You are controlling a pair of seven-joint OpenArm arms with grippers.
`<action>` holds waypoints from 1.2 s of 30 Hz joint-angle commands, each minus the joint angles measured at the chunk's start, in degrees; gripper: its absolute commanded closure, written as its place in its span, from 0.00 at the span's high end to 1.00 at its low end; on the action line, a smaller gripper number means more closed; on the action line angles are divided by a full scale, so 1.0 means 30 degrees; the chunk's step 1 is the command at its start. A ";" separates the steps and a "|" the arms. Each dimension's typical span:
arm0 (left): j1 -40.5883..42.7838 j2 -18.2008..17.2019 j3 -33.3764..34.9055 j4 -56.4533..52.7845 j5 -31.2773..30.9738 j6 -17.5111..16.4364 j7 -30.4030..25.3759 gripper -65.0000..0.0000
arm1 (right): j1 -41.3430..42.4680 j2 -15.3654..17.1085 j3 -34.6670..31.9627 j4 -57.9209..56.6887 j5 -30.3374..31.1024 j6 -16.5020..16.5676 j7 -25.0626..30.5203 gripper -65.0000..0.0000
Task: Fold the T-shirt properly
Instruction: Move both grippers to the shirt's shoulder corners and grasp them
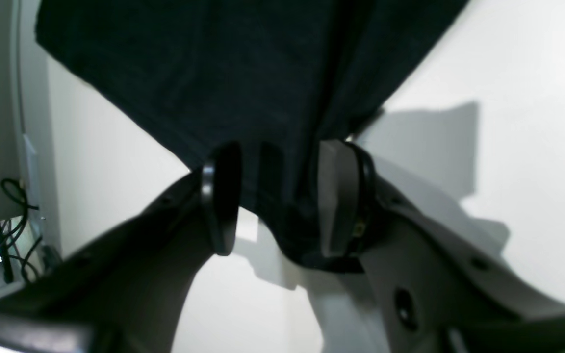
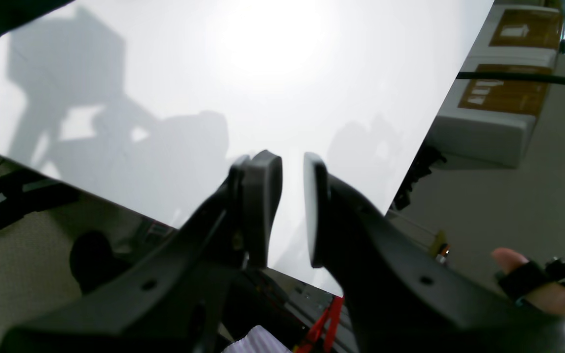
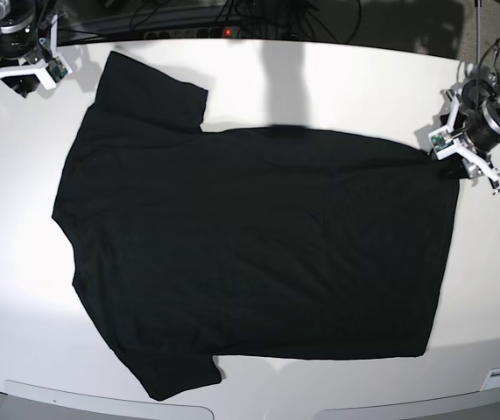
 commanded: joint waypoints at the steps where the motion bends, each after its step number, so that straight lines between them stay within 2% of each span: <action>1: 0.0051 -0.0240 0.0270 -0.0102 0.0393 -0.0481 0.0765 0.39 | -0.0058 0.0226 0.0095 0.0270 -0.0204 -0.0444 0.0051 0.20; 3: 0.0051 -0.0240 0.0641 -0.0095 0.0401 -0.0495 0.1188 0.36 | -0.0058 0.0226 0.0095 0.0270 -0.0204 -0.0444 0.0051 0.20; 4: 0.0058 -0.0248 0.0758 -0.0095 0.0430 -0.0627 0.1377 0.31 | -0.0058 0.0226 0.0095 0.0270 -0.0204 -0.0444 0.0044 0.20; 5: 0.0066 -0.0240 0.0780 -0.0095 0.0546 -0.0940 0.1559 0.23 | -0.0058 0.0226 0.0095 0.0270 -0.0204 -0.0444 0.0051 0.20; 7: 0.0066 -0.0248 0.0780 -0.0095 0.0568 -0.1632 0.2025 0.01 | -0.0058 0.0226 0.0095 0.0270 -0.0299 -0.0444 0.0058 0.20; 9: 0.0087 -0.0240 0.0780 -0.0095 0.0517 -0.1763 0.2382 0.00 | 0.0051 0.0233 0.0095 0.0270 -0.0364 -0.0452 0.0066 0.20; 11: 0.0109 -0.0233 0.0780 -0.0080 0.0503 -0.1749 0.2368 0.00 | 0.0408 0.0372 0.0095 0.0270 0.0903 -0.0401 0.0364 0.22; 12: 0.0109 -0.0233 0.0780 -0.0080 0.0306 -0.1749 0.2375 0.00 | 0.0590 0.0452 0.0095 0.0270 0.1668 -0.0299 0.0539 0.28; 15: 0.0102 -0.0226 0.0780 -0.0080 -0.0576 -0.1749 0.2652 0.00 | 0.1195 0.0721 0.0087 0.0248 0.2900 0.0976 0.0860 0.50; 16: 0.0102 -0.0233 0.0780 -0.0080 -0.1115 -0.1749 0.2798 0.00 | 0.1362 0.0816 0.0087 0.0248 0.3220 0.1173 0.0991 0.53; 18: 0.0102 -0.0226 0.0780 -0.0073 -0.2237 -0.1749 0.2885 0.00 | 0.1479 0.1173 0.0087 0.0211 0.3679 0.1661 0.1406 0.54; 21: 0.0102 -0.0226 0.0780 -0.0073 -0.3636 -0.1749 0.2892 0.00 | 0.1479 0.2186 0.0087 0.0080 0.3708 0.1749 0.1807 0.54; 25: 0.0102 -0.0226 0.0780 -0.0073 -0.4299 -0.1749 0.3162 0.00 | 0.1479 0.4189 0.0087 -0.0153 0.3708 0.1989 0.2106 0.54; 29: 0.0095 -0.0058 0.0780 -0.0073 -0.4291 -0.1741 0.3162 0.00 | 0.1479 0.5756 0.0087 -0.1005 0.3708 0.2747 0.3526 0.54; 33: 0.0087 0.0175 0.0772 -0.0073 -0.4291 -0.1727 0.3162 0.00 | 0.1479 0.6360 0.0087 -0.1749 0.3818 0.4226 0.4743 0.54; 36: 0.0000 0.0357 0.0772 -0.0073 -0.4284 -0.1515 0.3155 0.00 | 0.1472 0.6346 0.0051 -0.1974 0.4000 0.4750 0.5778 0.54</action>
